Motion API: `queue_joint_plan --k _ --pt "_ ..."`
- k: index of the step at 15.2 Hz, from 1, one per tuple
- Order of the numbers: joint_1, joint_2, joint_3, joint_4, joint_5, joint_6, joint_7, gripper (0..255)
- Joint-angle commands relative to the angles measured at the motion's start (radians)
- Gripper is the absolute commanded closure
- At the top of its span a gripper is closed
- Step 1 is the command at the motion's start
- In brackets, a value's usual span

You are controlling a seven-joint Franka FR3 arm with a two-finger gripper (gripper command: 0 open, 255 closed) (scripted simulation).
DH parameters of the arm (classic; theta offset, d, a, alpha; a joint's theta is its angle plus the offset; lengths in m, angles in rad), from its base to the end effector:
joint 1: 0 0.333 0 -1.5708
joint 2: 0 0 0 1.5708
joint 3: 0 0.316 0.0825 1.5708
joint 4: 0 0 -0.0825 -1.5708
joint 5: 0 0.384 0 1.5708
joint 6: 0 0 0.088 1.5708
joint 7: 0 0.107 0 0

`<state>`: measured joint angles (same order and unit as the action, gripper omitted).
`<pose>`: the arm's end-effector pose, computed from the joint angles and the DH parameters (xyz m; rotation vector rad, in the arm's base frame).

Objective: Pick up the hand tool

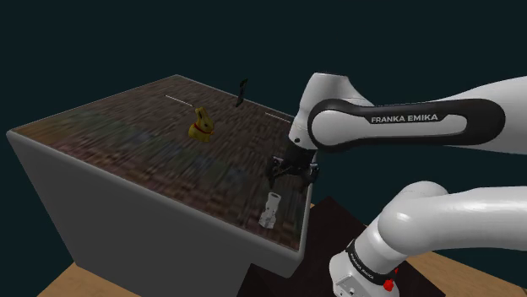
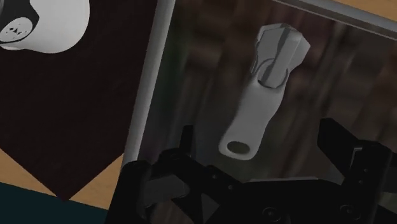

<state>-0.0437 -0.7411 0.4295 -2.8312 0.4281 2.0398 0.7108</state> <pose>0.2873 0.1205 0.3730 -2.9286 0.9885 0.1527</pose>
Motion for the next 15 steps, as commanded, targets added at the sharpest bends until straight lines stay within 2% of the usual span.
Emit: queue_joint_plan --k 1,2,3,10,12,13,15 --pt "-0.004 0.070 0.062 -0.018 0.054 0.096 0.087 0" --pt "-0.008 0.108 0.092 -0.021 0.077 0.142 0.129 0" --pt "-0.008 0.111 0.095 -0.021 0.079 0.145 0.132 0" --pt "-0.011 0.224 0.138 -0.063 0.114 0.299 0.115 0" --pt "-0.011 0.224 0.138 -0.063 0.114 0.299 0.115 0" --pt "-0.011 0.224 0.138 -0.062 0.114 0.299 0.116 255" --pt "-0.011 0.222 0.137 -0.062 0.113 0.297 0.116 255"
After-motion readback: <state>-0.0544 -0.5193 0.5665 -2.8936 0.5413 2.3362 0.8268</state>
